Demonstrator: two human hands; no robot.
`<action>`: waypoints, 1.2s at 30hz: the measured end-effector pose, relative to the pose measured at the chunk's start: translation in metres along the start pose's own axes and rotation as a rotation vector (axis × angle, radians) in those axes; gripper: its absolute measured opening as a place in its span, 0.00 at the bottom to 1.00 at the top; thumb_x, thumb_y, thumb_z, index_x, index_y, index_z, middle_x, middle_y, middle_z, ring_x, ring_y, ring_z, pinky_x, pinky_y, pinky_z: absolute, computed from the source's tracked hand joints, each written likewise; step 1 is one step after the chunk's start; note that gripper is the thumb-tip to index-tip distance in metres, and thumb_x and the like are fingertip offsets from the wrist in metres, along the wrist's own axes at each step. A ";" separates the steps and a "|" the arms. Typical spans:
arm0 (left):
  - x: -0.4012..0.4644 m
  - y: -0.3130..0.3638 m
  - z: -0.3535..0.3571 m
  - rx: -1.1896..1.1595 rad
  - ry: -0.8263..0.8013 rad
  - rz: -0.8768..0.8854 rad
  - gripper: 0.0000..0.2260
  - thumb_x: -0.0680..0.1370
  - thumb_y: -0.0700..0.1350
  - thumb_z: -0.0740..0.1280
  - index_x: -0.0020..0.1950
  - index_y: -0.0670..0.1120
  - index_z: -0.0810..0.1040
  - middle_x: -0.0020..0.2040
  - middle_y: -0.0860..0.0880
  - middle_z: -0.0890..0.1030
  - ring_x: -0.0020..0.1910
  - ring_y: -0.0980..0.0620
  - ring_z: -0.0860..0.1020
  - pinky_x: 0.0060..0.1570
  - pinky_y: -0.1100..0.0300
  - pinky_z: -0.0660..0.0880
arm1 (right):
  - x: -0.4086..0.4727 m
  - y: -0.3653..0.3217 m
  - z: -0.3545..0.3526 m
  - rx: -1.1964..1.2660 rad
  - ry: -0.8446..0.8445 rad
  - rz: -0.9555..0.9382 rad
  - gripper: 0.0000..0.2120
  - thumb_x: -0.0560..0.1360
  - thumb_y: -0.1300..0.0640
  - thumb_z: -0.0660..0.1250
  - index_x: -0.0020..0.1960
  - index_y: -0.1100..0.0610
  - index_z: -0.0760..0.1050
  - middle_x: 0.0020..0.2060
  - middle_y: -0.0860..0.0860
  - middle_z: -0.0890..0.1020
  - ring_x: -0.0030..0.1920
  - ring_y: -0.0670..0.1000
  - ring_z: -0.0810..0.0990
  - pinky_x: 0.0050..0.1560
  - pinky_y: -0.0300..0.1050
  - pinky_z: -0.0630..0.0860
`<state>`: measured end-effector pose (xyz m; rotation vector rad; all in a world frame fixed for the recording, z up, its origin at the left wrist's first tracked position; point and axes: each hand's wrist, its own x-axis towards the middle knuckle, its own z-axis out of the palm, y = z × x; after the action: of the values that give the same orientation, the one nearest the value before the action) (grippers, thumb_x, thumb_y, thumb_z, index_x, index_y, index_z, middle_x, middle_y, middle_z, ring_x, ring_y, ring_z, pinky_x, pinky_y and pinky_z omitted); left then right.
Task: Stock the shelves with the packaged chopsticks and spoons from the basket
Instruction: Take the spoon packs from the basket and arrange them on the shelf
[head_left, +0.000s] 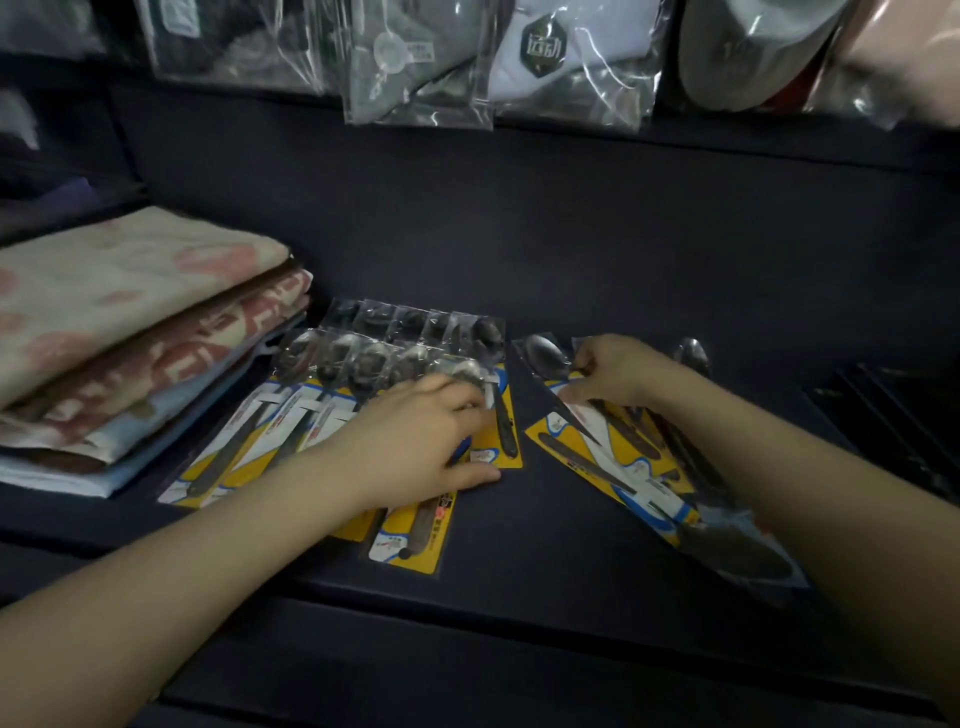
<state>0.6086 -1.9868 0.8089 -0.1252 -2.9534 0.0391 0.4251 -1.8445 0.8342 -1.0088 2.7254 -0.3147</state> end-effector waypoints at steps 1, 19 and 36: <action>0.006 0.004 0.001 0.041 0.014 0.045 0.28 0.73 0.65 0.52 0.67 0.51 0.70 0.66 0.53 0.71 0.65 0.50 0.67 0.63 0.53 0.68 | 0.001 -0.001 0.002 -0.005 0.021 0.000 0.11 0.70 0.52 0.70 0.37 0.56 0.70 0.36 0.51 0.74 0.42 0.54 0.75 0.34 0.43 0.68; 0.022 0.013 0.003 -0.049 -0.204 0.044 0.21 0.78 0.39 0.55 0.71 0.51 0.64 0.74 0.55 0.61 0.70 0.51 0.66 0.63 0.53 0.69 | -0.003 0.006 -0.019 0.634 0.580 -0.012 0.12 0.74 0.60 0.62 0.44 0.70 0.73 0.34 0.57 0.72 0.37 0.52 0.70 0.38 0.44 0.66; -0.062 -0.010 -0.002 -0.103 -0.138 0.055 0.42 0.65 0.72 0.42 0.74 0.52 0.55 0.76 0.55 0.53 0.74 0.56 0.55 0.66 0.70 0.50 | -0.071 -0.066 -0.010 1.008 0.388 -0.191 0.11 0.73 0.63 0.63 0.50 0.49 0.70 0.37 0.51 0.75 0.32 0.52 0.72 0.27 0.40 0.67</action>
<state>0.6690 -2.0020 0.8003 -0.2262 -3.0899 -0.1013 0.5155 -1.8460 0.8706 -0.9143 2.1829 -1.8241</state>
